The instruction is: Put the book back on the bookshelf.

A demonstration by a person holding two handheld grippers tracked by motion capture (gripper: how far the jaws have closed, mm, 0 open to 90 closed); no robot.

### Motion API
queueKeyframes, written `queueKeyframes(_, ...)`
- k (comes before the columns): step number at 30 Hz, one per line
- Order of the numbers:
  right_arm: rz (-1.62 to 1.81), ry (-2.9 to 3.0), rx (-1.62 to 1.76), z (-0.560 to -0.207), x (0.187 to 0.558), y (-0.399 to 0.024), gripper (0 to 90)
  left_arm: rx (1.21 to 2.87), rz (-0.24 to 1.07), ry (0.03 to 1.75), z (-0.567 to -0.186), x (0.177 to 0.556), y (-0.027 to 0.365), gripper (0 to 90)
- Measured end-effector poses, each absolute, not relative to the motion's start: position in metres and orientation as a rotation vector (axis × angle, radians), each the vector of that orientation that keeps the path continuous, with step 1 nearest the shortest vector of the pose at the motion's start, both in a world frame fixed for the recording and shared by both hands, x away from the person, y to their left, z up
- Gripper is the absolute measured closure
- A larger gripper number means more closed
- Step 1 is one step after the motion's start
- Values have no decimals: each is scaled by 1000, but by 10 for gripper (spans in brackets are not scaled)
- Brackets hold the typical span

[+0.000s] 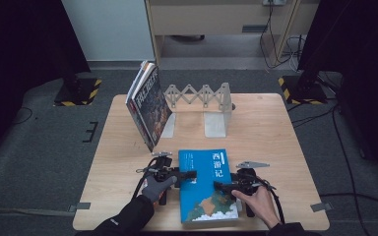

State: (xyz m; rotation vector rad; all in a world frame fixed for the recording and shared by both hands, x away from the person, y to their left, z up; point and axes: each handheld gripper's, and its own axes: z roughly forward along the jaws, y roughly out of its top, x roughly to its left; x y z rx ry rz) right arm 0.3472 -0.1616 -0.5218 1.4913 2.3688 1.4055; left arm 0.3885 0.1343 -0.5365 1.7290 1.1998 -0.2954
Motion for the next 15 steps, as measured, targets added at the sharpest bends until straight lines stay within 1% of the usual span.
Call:
queueKeyframes(4,1404,2377,1485,-522,348,-162,156,1750,-297,1176,-534,390,133,220)
queueKeyframes(7,1403,2379,1491,-521,348,-162,156,1729,-344,1146,-532,391,130,244)
queueKeyframes(8,1404,2381,1492,-521,348,-162,158,1732,-356,1132,-531,390,126,298)
queueKeyframes(9,1409,2384,1497,-521,348,-162,159,1730,-335,1125,-530,389,124,290)
queueKeyframes(10,1407,2388,1499,-521,348,-162,161,1719,-340,1122,-528,389,124,294)
queueKeyframes(12,1405,2389,1499,-521,349,-163,163,1718,-359,1125,-524,390,126,348)
queueKeyframes(15,1408,2399,1493,-520,350,-164,167,1736,-348,1131,-521,389,126,366)
